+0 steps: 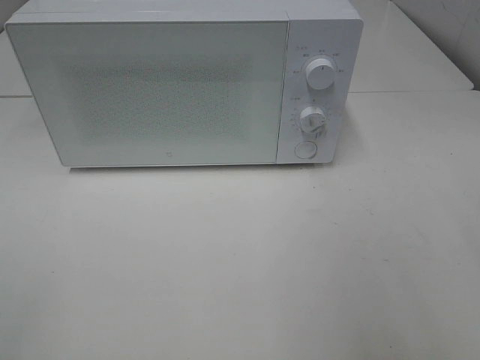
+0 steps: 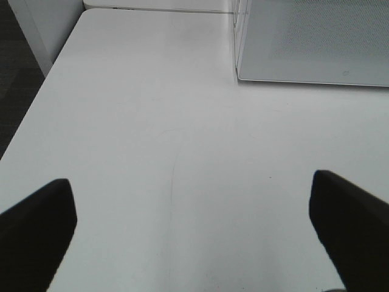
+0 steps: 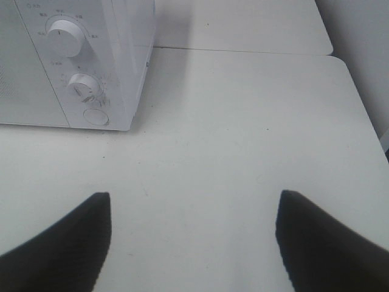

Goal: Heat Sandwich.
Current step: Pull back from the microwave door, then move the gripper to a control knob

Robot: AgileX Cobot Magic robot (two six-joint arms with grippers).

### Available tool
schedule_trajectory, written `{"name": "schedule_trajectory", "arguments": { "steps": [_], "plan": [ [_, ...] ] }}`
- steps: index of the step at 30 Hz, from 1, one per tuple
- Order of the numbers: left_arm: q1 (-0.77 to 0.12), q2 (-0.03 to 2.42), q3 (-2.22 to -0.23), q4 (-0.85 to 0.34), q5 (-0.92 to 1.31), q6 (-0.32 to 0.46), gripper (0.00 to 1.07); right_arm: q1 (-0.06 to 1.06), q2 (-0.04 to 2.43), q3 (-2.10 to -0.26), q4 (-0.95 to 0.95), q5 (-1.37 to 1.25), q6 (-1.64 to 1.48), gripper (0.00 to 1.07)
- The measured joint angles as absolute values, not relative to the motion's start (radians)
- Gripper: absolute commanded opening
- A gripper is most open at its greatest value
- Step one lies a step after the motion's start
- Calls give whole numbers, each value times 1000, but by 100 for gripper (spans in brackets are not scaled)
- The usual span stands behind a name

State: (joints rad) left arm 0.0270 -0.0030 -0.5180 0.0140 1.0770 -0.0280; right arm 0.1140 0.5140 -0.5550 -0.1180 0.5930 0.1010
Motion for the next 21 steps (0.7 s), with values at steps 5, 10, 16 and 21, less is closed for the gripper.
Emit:
{"name": "schedule_trajectory", "arguments": {
  "steps": [5,10,16,21],
  "plan": [
    [27,-3,-518,14,1077,-28,100,114,609,-555,-118,513,101,73],
    [27,-3,-518,14,1077,-28,100,114,684,-555,-118,444,101,73],
    [27,-3,-518,14,1077,-28,100,114,781,-555,-118,349,101,73],
    [27,-3,-518,14,1077,-28,100,114,857,-555,-118,263,101,72]
  ]
}}
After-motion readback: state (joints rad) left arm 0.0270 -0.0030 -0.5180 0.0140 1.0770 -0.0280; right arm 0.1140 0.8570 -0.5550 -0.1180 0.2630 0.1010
